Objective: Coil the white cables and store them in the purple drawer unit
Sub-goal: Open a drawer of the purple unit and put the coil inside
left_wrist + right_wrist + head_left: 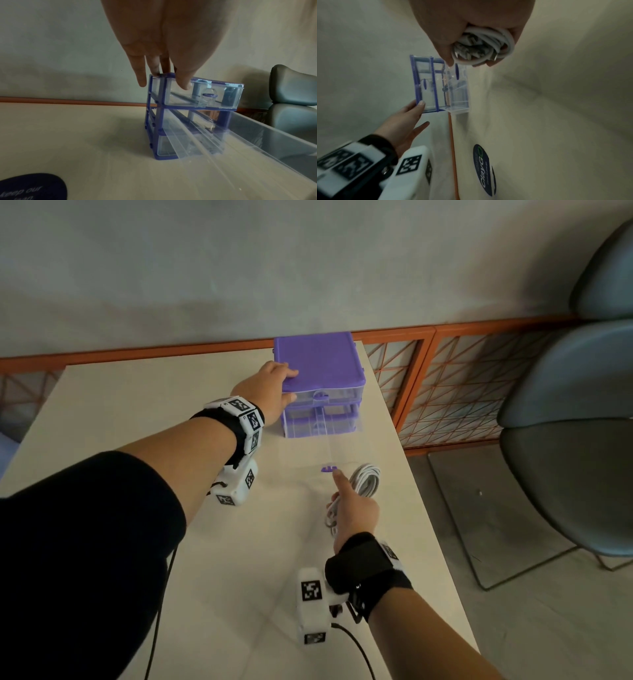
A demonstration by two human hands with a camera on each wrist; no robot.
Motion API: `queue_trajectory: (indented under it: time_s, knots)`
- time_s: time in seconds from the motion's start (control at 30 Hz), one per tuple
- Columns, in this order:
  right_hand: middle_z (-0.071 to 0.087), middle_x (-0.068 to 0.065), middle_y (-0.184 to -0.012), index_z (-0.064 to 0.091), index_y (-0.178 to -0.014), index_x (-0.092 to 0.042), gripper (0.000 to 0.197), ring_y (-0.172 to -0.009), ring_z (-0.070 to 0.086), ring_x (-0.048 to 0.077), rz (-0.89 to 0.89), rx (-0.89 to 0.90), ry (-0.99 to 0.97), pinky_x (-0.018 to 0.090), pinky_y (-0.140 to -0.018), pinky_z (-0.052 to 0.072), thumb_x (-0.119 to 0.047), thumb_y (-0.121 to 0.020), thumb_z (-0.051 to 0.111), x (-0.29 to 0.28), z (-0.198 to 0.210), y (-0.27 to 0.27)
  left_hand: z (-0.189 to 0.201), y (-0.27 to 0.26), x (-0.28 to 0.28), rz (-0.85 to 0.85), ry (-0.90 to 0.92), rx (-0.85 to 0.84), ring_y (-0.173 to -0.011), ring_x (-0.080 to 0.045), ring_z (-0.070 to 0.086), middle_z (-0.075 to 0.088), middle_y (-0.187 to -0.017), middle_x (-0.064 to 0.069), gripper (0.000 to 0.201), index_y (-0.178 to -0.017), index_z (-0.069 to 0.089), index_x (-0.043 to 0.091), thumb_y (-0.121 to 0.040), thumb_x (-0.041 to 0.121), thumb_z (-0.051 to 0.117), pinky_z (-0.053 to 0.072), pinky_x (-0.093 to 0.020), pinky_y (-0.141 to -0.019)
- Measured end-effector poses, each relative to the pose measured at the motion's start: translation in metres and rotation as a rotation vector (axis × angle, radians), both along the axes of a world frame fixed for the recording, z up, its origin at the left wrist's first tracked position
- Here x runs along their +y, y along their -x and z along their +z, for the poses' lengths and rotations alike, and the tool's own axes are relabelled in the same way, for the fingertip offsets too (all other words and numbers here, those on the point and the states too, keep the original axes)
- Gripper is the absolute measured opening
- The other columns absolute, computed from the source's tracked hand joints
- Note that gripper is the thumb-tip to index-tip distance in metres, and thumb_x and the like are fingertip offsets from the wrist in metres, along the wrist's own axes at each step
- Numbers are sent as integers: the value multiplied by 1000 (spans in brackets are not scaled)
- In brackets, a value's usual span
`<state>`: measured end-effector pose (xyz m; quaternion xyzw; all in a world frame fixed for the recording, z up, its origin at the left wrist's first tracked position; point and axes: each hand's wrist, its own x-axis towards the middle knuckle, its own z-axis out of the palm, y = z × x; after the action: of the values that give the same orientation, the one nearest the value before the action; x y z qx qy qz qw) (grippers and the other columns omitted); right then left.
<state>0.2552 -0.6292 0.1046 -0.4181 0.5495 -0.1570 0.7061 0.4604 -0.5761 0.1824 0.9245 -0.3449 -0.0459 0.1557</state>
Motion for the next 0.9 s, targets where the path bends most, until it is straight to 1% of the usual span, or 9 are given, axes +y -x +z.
queue_trajectory:
  time_s: [0.17,0.27,0.33,0.43,0.5,0.6,0.7,0.8,0.9]
  knots:
    - [59,3,-55,61,-65,-9,42,-48,52,15,107,-35,377,33,-56,47,-47,-68,78,-14,38,-9,0,0,1,-1,-2,5,-136,-19,40,32,-153,0,47,-140,41,22,-94,26,53,41,-39,-102]
    - [50,-1,-45,54,-57,-10,47,-36,47,9,443,79,674,24,-43,38,-50,-73,73,-40,64,-40,0,0,1,4,0,0,-137,-19,39,33,-153,0,48,-140,42,22,-94,26,54,41,-39,-103]
    - [49,0,-51,47,-57,-14,48,-46,50,16,729,255,759,24,-42,35,-54,-75,69,-56,69,-66,0,-1,0,1,2,-1,-137,-20,39,33,-153,-1,48,-140,42,22,-93,27,55,40,-39,-104]
    - [58,4,-69,46,-68,-16,45,-60,55,20,1090,491,770,29,-57,44,-55,-78,66,-67,72,-95,0,-3,0,-3,3,7,-136,-19,40,33,-153,0,49,-140,42,23,-92,28,55,40,-38,-103]
    - [54,3,-71,48,-80,-12,39,-73,54,19,1221,566,779,34,-77,48,-48,-87,60,-70,78,-104,-1,-4,1,-5,7,11,-137,-18,39,34,-152,1,49,-140,42,24,-92,28,55,40,-37,-103]
    - [51,3,-75,48,-79,-9,35,-90,50,21,1250,601,757,36,-96,43,-40,-93,55,-75,76,-117,-3,-5,1,0,26,15,-136,-16,39,34,-152,3,49,-139,43,24,-92,27,56,40,-36,-104]
    - [57,2,-71,52,-67,-15,36,-83,56,24,1136,595,664,36,-86,47,-44,-86,62,-73,56,-134,-3,-6,1,2,35,17,-135,-16,41,35,-151,4,49,-138,45,25,-91,28,57,40,-35,-103]
    - [61,3,-74,53,-64,-18,36,-79,60,24,1052,583,655,38,-89,51,-47,-83,63,-69,46,-140,-5,-5,1,-2,46,16,-135,-15,41,35,-151,4,48,-138,45,25,-92,28,56,41,-35,-102]
    - [55,0,-65,60,-82,-12,30,-65,56,19,890,520,684,35,-72,49,-41,-78,67,-64,40,-136,-6,-4,3,-12,61,7,-135,-15,40,35,-151,3,47,-138,44,23,-92,26,55,42,-36,-101]
